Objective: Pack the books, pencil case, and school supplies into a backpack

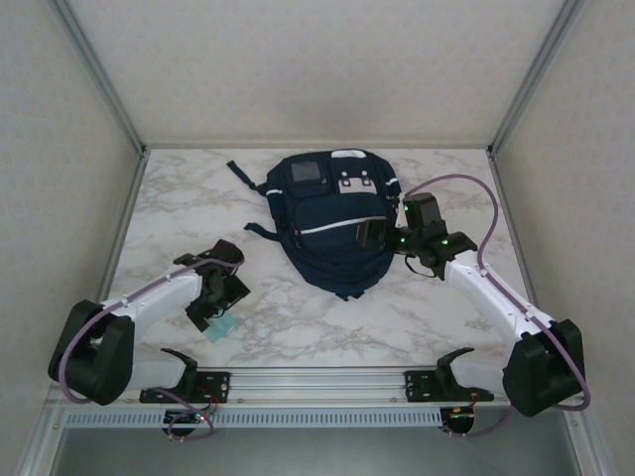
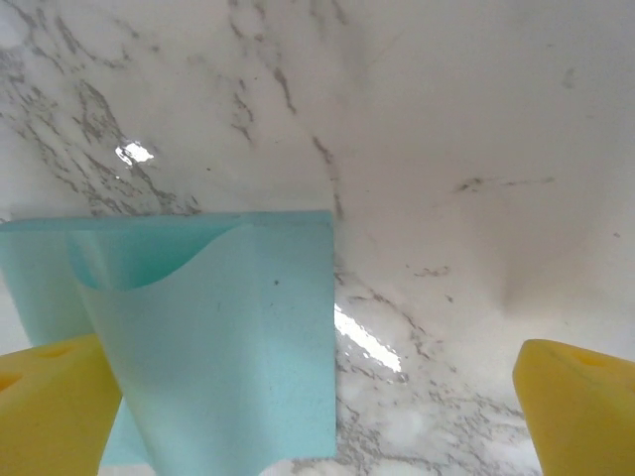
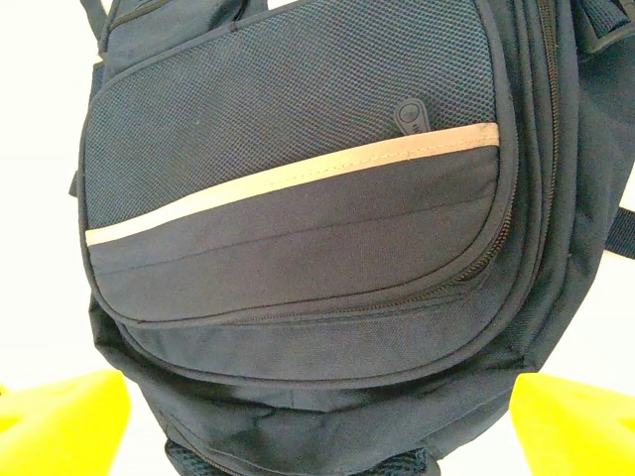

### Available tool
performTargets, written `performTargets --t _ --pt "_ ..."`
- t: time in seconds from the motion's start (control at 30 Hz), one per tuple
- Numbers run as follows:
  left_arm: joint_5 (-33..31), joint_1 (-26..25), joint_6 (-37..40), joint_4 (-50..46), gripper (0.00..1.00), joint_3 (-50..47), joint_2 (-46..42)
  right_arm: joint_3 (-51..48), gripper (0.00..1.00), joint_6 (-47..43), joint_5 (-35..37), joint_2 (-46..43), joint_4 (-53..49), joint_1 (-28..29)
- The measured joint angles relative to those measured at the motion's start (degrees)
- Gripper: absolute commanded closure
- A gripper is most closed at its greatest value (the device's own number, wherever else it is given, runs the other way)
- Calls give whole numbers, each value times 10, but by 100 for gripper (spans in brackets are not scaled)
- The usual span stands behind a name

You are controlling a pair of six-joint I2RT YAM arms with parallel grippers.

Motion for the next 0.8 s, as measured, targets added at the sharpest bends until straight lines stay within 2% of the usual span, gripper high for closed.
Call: performTargets --t 0.43,0.8 --pt "-7 22 33 -68 0 25 -15 0 1 0 0 6 1 1" --pt "28 24 30 14 1 -35 7 0 1 0 0 11 1 1"
